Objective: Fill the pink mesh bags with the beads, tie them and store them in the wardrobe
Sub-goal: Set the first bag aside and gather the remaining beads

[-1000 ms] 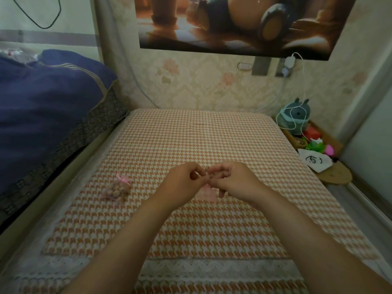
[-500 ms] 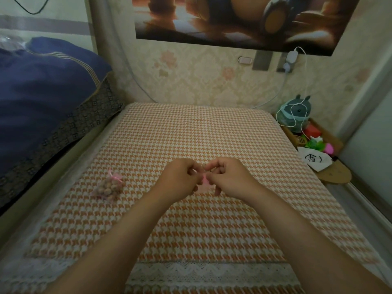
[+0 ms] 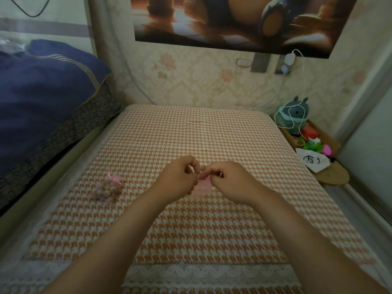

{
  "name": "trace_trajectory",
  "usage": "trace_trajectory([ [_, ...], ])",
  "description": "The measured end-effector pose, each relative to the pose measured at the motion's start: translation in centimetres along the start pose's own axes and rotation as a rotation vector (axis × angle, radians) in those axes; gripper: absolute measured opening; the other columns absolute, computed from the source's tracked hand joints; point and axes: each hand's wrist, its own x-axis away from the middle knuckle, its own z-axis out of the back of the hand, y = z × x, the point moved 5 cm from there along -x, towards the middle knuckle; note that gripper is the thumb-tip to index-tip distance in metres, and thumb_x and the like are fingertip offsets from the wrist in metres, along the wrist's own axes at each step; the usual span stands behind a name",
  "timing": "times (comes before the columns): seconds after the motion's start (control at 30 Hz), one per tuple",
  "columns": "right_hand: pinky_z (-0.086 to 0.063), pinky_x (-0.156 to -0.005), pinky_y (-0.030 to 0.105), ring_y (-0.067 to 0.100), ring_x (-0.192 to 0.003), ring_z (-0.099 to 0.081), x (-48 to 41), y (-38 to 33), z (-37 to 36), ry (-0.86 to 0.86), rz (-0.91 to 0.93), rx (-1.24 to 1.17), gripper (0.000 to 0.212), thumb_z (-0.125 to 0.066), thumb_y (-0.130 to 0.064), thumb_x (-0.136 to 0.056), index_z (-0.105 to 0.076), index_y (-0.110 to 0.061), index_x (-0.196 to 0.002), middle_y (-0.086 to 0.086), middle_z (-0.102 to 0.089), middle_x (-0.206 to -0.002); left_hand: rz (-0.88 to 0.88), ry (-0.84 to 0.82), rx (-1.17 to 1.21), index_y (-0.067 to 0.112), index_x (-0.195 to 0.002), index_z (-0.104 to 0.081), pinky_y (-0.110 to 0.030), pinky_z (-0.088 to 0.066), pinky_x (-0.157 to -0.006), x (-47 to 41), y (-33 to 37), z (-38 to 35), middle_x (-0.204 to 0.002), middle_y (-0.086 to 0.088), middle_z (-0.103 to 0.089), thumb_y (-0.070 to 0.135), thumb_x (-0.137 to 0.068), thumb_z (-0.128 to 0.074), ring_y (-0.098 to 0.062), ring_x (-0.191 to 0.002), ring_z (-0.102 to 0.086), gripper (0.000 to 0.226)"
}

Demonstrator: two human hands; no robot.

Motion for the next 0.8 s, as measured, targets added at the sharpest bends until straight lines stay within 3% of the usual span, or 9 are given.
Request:
trace_trajectory([
  [0.07, -0.059, -0.072, 0.035, 0.015, -0.074, -0.067, 0.2, -0.3, 0.2, -0.043, -0.008, 0.046, 0.029, -0.052, -0.022, -0.092, -0.073, -0.039, -0.103, -0.008, -0.073, -0.092, 0.012, -0.014, 0.028, 0.014, -0.08, -0.062, -0.043, -0.058, -0.064, 0.0, 0.2, 0.1, -0.072, -0.015, -0.067, -0.002, -0.084, -0.048, -0.022, -0.059, -0.061, 0.021],
  [0.17, -0.051, -0.065, 0.031, 0.006, -0.07, -0.059, 0.6, -0.6, 0.1, -0.097, 0.041, 0.192, 0.015, -0.065, -0.032, -0.085, -0.064, -0.042, -0.095, -0.01, -0.066, -0.085, 0.022, -0.059, 0.033, 0.009, -0.079, -0.066, -0.034, -0.055, -0.06, 0.0, 0.4, 0.1, -0.068, -0.009, -0.063, -0.006, -0.084, -0.047, -0.019, -0.058, -0.057, 0.026],
  [0.3, -0.034, -0.059, 0.023, -0.001, -0.072, -0.052, 0.4, -0.7, 0.6, -0.064, 0.089, 0.393, 0.019, -0.073, -0.048, -0.082, -0.055, -0.043, -0.085, -0.015, -0.058, -0.081, 0.008, -0.13, -0.098, 0.014, -0.082, -0.075, -0.034, -0.055, -0.061, 0.0, 0.1, -0.1, -0.068, -0.003, -0.066, -0.002, -0.084, -0.051, -0.017, -0.057, -0.058, 0.029],
  [0.47, -0.045, -0.066, 0.026, 0.002, -0.075, -0.057, 0.4, -0.2, 0.2, -0.049, 0.109, 0.299, 0.019, -0.075, -0.05, -0.081, -0.062, -0.036, -0.081, -0.014, -0.061, -0.084, -0.083, -0.214, -0.265, 0.02, -0.089, -0.076, -0.036, -0.053, -0.062, 0.2, 0.3, -0.4, -0.072, -0.001, -0.068, 0.015, -0.089, -0.055, -0.015, -0.062, -0.059, 0.022],
  [0.53, -0.05, -0.068, 0.026, 0.001, -0.075, -0.059, 0.5, -0.1, 0.2, -0.042, 0.117, 0.163, 0.021, -0.074, -0.052, -0.08, -0.067, -0.033, -0.079, -0.015, -0.064, -0.083, -0.134, -0.291, -0.33, 0.023, -0.09, -0.073, -0.029, -0.049, -0.063, 0.4, 0.0, -0.5, -0.074, 0.005, -0.065, 0.03, -0.088, -0.063, -0.01, -0.067, -0.058, 0.011],
  [0.63, -0.048, -0.064, 0.021, -0.002, -0.069, -0.058, 0.6, -0.2, 0.1, -0.061, 0.11, 0.038, 0.023, -0.074, -0.054, -0.08, -0.068, -0.033, -0.075, -0.015, -0.065, -0.078, -0.255, -0.319, -0.416, 0.022, -0.085, -0.067, -0.031, -0.051, -0.07, 0.3, -0.1, -0.5, -0.078, 0.007, -0.063, 0.03, -0.087, -0.069, -0.014, -0.075, -0.058, 0.009],
  [0.8, -0.046, -0.066, 0.024, -0.002, -0.068, -0.056, 0.6, 0.1, -0.7, -0.188, 0.079, 0.225, 0.012, -0.067, -0.055, -0.08, -0.063, -0.044, -0.076, -0.016, -0.065, -0.082, -0.3, -0.377, -0.422, 0.023, -0.083, -0.066, -0.039, -0.052, -0.076, 0.3, -0.6, -0.2, -0.081, 0.004, -0.064, 0.028, -0.088, -0.067, -0.014, -0.078, -0.06, 0.006],
])
